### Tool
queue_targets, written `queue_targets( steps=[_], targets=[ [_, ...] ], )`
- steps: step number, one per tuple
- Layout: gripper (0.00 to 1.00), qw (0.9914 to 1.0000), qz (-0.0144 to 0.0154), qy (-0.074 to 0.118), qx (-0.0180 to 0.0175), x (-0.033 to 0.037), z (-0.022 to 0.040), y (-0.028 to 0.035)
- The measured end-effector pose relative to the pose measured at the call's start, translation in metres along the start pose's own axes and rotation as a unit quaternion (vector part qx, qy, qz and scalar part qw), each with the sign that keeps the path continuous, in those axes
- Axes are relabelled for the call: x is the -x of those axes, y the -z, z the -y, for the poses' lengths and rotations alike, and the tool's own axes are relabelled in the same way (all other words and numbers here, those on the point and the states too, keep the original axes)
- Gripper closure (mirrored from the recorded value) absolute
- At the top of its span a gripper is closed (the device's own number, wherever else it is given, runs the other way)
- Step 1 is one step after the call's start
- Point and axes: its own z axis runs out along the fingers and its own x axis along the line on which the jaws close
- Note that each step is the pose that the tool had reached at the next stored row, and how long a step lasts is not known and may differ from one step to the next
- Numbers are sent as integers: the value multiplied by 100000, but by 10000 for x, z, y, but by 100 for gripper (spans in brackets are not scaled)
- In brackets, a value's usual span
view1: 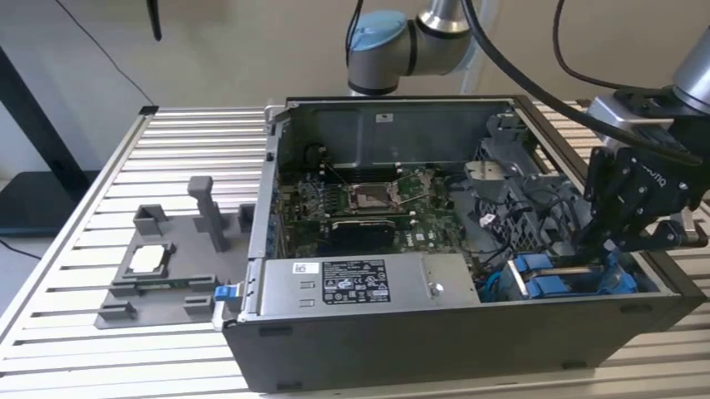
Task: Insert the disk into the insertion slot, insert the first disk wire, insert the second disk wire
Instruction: 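Insert the first disk wire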
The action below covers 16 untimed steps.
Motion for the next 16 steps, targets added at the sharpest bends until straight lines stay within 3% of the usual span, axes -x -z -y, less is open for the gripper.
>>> queue_targets(
  steps=[7,16],
  targets=[
    [73,100000,2,6,-80,1,-4,68],
    [73,99995,37,21,-951,27,-29,162]
  ],
)
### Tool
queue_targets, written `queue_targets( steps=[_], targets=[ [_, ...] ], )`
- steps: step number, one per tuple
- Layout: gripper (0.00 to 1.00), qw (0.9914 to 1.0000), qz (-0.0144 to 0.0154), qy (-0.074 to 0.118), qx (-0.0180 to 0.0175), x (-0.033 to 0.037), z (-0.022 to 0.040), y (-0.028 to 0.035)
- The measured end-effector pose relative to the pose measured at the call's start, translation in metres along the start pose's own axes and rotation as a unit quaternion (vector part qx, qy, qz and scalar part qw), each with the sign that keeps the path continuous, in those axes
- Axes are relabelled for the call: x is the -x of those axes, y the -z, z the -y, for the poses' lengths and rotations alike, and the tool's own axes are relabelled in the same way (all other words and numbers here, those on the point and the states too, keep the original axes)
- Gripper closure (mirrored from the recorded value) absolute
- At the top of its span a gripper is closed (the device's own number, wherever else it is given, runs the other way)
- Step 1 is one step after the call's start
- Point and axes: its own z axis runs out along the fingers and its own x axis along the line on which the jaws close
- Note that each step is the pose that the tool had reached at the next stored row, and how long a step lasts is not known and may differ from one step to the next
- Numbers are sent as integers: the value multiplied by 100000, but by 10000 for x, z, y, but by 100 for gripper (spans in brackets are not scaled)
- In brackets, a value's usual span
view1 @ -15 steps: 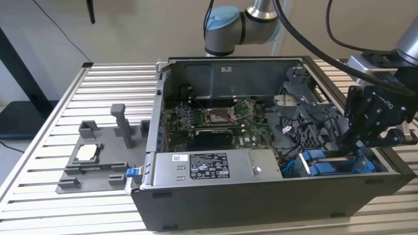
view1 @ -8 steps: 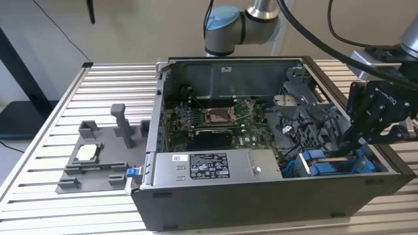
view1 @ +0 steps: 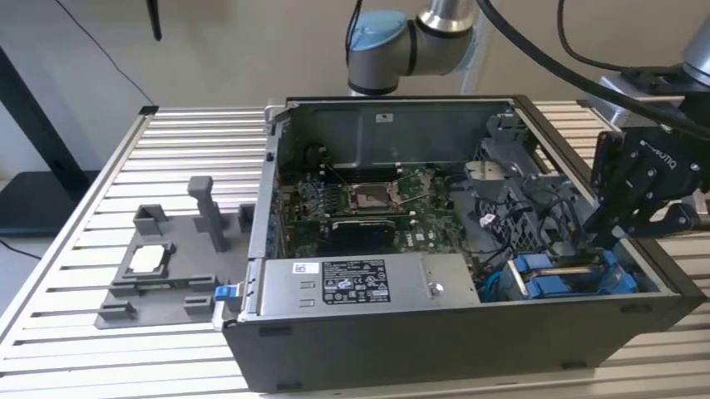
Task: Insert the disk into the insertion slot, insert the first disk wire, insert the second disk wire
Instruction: 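Insert the first disk wire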
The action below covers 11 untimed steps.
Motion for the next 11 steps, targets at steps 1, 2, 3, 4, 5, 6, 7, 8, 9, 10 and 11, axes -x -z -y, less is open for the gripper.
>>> queue_targets(
  steps=[1,2,3,4,5,6,7,8,9,10,11],
  targets=[
    [73,100000,20,-2,-79,5,-3,8],
    [73,100000,-21,-2,-94,12,-3,12],
    [73,100000,-82,-4,-99,25,-7,13],
    [73,100000,-93,-7,-100,34,-10,15],
    [73,100000,-114,-2,-100,45,-13,18],
    [73,100000,-144,-11,-100,54,-19,25],
    [73,100000,-162,-16,-103,58,-25,37],
    [73,100000,-159,-13,-103,60,-32,54],
    [73,100000,-162,-7,-104,62,-39,75],
    [73,100000,-150,-11,-104,62,-47,95],
    [73,100000,-149,-7,-107,63,-53,115]
  ],
)
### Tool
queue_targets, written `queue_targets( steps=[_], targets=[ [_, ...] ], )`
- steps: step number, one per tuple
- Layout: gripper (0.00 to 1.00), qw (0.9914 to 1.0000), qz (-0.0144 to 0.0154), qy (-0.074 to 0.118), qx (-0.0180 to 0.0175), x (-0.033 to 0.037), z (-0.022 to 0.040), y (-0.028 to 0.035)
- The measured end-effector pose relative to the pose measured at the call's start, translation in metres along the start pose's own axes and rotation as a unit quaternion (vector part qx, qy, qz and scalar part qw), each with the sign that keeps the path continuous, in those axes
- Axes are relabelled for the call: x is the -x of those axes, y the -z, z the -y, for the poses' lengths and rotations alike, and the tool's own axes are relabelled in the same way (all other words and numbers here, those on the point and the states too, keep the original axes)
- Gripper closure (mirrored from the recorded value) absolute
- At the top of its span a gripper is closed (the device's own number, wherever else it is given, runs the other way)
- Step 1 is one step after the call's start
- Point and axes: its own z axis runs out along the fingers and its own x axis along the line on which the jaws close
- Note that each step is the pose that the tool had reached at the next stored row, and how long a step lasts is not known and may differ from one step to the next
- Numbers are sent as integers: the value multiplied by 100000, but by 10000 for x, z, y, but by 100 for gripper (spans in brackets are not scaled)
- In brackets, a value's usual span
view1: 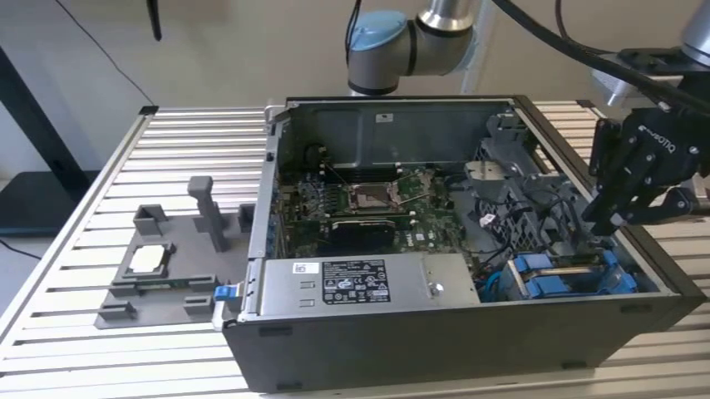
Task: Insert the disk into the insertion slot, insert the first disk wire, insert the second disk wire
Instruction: 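Insert the first disk wire, then insert the second disk wire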
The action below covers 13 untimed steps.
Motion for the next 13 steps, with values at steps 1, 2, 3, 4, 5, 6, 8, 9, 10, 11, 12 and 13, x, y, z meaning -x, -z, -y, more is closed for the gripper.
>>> queue_targets(
  steps=[1,2,3,4,5,6,8,9,10,11,12,13],
  targets=[
    [73,100000,-2,-1,-2,1,-6,18],
    [73,100000,3,-3,-5,1,-14,36],
    [73,100000,1,2,-23,2,-22,50],
    [73,100000,4,2,-70,2,-33,57],
    [73,100000,18,2,-139,2,-44,60],
    [73,100000,9,3,-215,2,-56,66],
    [73,100000,7,0,-307,1,-77,81],
    [73,99999,4,0,-328,1,-86,94],
    [73,99999,10,0,-342,1,-95,110],
    [73,99999,13,2,-352,1,-103,124],
    [73,99999,12,-1,-367,1,-112,136],
    [73,99999,13,2,-383,0,-121,147]
  ],
)
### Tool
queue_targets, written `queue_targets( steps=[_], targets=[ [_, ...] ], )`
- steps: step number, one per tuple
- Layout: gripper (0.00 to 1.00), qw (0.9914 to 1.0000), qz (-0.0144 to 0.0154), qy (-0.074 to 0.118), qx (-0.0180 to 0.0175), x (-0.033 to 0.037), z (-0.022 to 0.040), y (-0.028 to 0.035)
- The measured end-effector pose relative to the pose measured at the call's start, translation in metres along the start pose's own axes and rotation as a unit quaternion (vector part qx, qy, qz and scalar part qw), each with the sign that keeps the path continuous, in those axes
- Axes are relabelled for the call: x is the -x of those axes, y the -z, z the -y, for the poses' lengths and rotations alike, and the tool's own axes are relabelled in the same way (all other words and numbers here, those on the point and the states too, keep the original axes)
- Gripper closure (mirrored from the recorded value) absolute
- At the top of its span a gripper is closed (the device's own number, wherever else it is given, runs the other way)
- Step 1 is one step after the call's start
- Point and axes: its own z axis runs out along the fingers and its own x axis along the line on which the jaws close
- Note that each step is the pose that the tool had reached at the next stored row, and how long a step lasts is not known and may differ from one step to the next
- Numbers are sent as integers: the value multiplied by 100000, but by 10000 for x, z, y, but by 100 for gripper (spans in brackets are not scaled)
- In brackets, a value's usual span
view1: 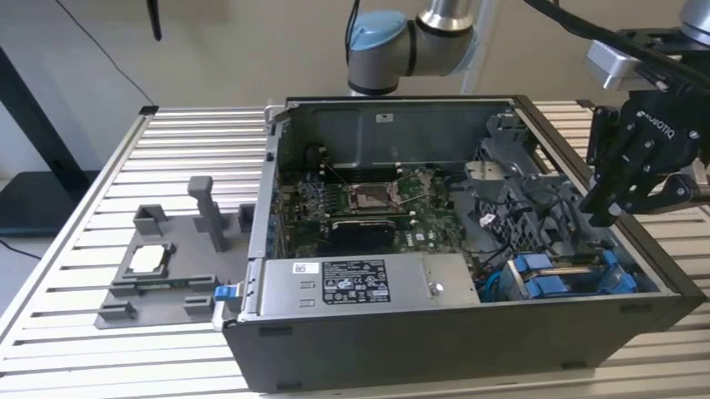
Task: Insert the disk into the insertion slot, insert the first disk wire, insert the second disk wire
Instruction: 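Insert the second disk wire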
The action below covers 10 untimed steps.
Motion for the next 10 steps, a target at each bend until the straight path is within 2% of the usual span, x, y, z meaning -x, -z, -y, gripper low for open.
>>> queue_targets(
  steps=[6,10],
  targets=[
    [73,100000,12,3,-119,3,-47,31],
    [73,100000,10,9,-126,3,-50,31]
  ],
)
